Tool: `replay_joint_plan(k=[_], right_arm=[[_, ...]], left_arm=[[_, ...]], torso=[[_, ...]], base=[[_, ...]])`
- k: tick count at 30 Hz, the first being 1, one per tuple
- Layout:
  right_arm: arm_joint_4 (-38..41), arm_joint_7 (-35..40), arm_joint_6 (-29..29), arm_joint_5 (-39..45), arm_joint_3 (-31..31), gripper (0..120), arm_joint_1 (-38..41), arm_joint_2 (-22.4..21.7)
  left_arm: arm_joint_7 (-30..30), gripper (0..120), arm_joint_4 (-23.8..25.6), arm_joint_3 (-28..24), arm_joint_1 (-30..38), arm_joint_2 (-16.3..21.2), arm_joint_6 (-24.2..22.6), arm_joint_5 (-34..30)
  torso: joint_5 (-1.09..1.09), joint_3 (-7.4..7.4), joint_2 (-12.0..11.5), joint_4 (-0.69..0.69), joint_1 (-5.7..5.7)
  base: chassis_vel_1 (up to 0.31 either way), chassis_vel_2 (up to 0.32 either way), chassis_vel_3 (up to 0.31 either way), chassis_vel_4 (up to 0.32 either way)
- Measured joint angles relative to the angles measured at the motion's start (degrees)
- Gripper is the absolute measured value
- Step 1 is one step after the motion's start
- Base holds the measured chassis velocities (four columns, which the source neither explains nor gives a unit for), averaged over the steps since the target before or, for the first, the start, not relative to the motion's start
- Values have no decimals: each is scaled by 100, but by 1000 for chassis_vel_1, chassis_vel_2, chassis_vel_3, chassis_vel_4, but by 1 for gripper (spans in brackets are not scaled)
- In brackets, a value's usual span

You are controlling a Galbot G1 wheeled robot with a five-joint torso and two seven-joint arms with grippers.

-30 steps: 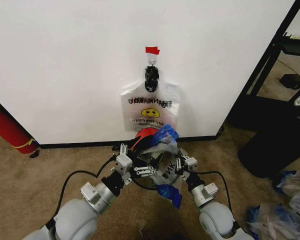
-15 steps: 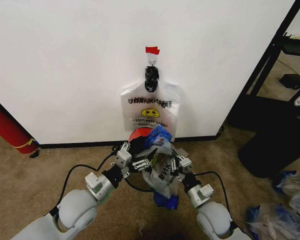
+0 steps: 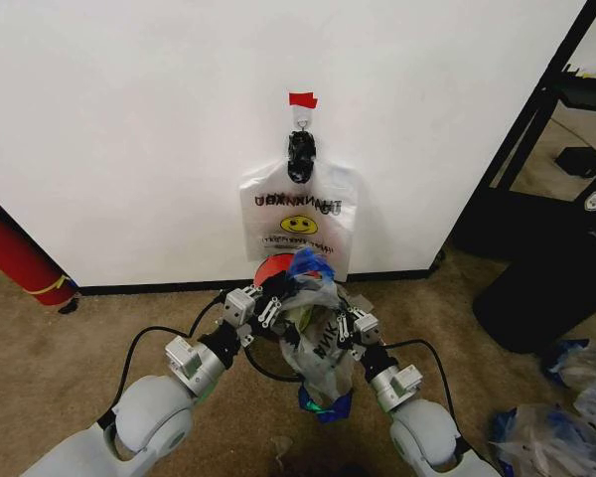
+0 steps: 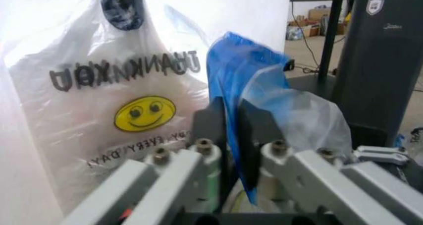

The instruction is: Pick up the garbage bag from the wall and place it over the trash bin.

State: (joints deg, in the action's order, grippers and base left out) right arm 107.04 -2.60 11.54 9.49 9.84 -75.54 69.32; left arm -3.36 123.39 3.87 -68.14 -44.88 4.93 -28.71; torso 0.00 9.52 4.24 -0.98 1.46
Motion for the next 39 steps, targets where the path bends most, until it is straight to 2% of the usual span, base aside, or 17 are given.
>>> replay_joint_plan(k=[1,10,16,23,26,34,39], right_arm=[[-8,-14,-2,23,-7,0,-7,-9],[9,-50,-47,230,-26,0,-9,-42],[75,-211,-101,580,-28,0,-26,-82],[106,-728,-62,996,13,0,-35,-104],[106,-996,2,1249,40,0,-24,-100],[129,-1281,35,1766,111,0,-48,-100],[124,-1100,31,1816,134,0,-74,-88]], left_arm=[[-13,0,-10,10,32,12,-4,0],[-8,0,-120,41,219,173,-30,19],[195,0,-412,21,598,414,58,489],[651,0,-911,-76,1188,786,285,837],[1043,0,-1126,-101,1357,900,435,941],[1368,0,-1495,-208,1535,820,668,1086],[1219,0,-1429,-187,1396,796,849,790]], torso=[[-1,0,0,0,0],[0,0,0,0,0],[-1,0,0,0,0],[-1,0,0,0,0],[0,0,0,0,0],[-2,0,0,-1,0],[0,0,0,0,0]], base=[[0,0,0,0],[0,0,0,0],[0,0,0,0],[0,0,0,0],[0,0,0,0],[0,0,0,0],[0,0,0,0]])
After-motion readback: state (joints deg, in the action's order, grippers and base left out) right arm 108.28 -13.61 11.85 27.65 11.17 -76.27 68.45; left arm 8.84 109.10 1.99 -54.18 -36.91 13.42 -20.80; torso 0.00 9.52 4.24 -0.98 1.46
